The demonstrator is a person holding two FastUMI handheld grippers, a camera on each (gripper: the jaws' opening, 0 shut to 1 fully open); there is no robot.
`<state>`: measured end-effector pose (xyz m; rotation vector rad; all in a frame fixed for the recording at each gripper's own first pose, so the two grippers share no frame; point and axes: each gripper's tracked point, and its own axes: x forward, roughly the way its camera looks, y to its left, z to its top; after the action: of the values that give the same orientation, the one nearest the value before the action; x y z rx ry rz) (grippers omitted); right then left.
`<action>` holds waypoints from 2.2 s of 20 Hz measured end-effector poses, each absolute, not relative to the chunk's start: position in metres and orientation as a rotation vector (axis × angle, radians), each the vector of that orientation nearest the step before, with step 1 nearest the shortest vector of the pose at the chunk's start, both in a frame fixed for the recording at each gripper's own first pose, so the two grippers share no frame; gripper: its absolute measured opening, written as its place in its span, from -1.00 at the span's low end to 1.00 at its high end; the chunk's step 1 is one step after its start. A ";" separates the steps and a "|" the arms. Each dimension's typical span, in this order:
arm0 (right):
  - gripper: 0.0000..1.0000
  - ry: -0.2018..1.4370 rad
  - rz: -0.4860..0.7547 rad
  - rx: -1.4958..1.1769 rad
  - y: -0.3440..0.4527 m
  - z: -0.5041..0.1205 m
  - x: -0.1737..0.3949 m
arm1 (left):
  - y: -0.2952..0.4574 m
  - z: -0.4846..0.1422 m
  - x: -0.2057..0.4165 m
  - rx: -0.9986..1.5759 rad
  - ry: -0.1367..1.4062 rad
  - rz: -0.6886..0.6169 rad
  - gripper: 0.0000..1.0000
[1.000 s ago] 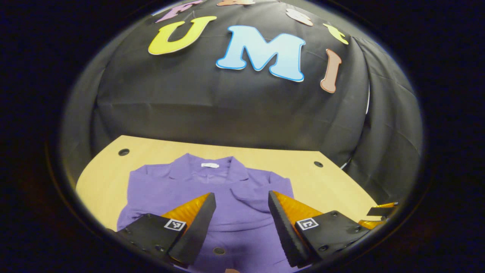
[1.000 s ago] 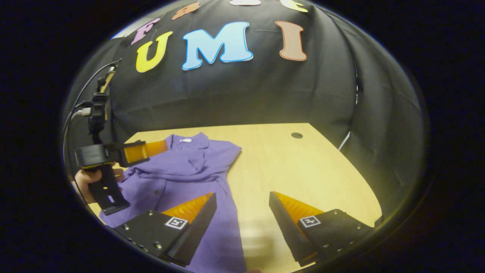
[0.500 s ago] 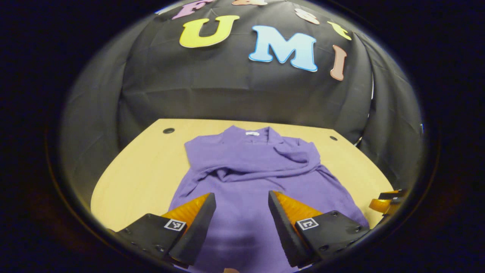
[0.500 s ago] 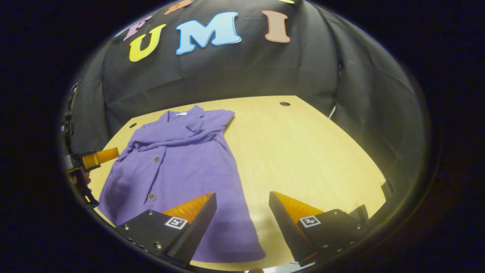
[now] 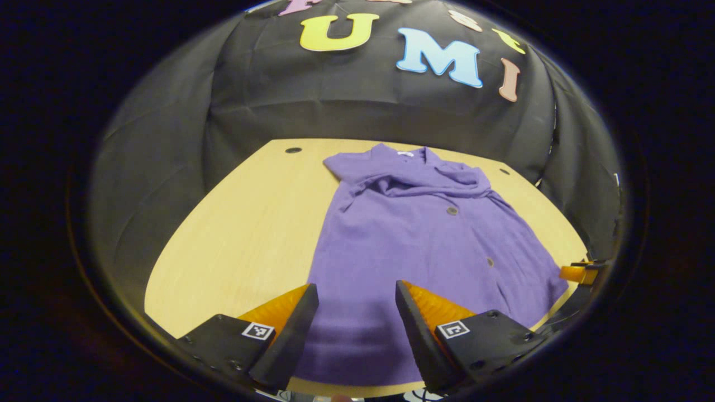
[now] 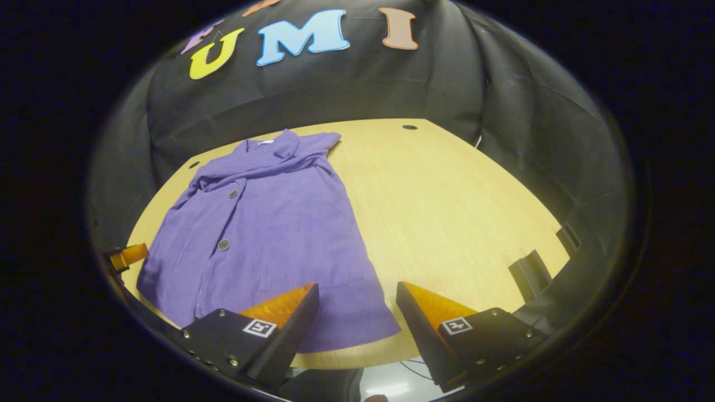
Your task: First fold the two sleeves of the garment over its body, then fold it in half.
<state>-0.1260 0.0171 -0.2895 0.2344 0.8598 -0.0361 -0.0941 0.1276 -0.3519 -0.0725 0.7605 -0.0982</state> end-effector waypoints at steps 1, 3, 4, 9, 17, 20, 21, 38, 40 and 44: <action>0.82 0.868 -0.042 0.244 0.017 -0.292 -0.130 | 0.138 -0.357 -0.104 -0.069 0.776 -0.088 0.76; 0.82 0.876 -0.050 0.268 0.016 -0.293 -0.136 | 0.152 -0.367 -0.123 -0.071 0.799 -0.079 0.77; 0.82 0.881 -0.050 0.284 0.016 -0.294 -0.139 | 0.157 -0.370 -0.133 -0.070 0.809 -0.077 0.80; 0.82 0.905 -0.041 0.330 0.027 -0.302 -0.145 | 0.162 -0.380 -0.153 -0.037 0.829 -0.080 0.77; 0.82 0.932 0.007 0.222 0.045 -0.310 -0.148 | 0.124 -0.384 -0.162 0.036 0.827 -0.122 0.77; 0.96 0.947 0.016 0.144 0.049 -0.314 -0.149 | 0.112 -0.384 -0.161 0.036 0.833 -0.131 0.56; 0.93 0.943 0.021 0.153 0.051 -0.313 -0.148 | 0.107 -0.385 -0.161 0.040 0.831 -0.140 0.38; -0.94 0.860 0.007 0.288 0.048 -0.261 -0.116 | 0.078 -0.335 -0.145 -0.144 0.784 -0.196 -0.85; -0.94 0.815 0.021 0.291 0.050 -0.244 -0.104 | 0.073 -0.318 -0.134 -0.179 0.749 -0.204 -0.85; -0.94 0.759 0.049 0.303 0.054 -0.217 -0.079 | 0.066 -0.285 -0.105 -0.240 0.686 -0.206 -0.87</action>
<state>-0.0789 0.0538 -0.2174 0.3028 0.7593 0.0485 -0.1046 0.0661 -0.2852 -0.2399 0.6855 -0.2065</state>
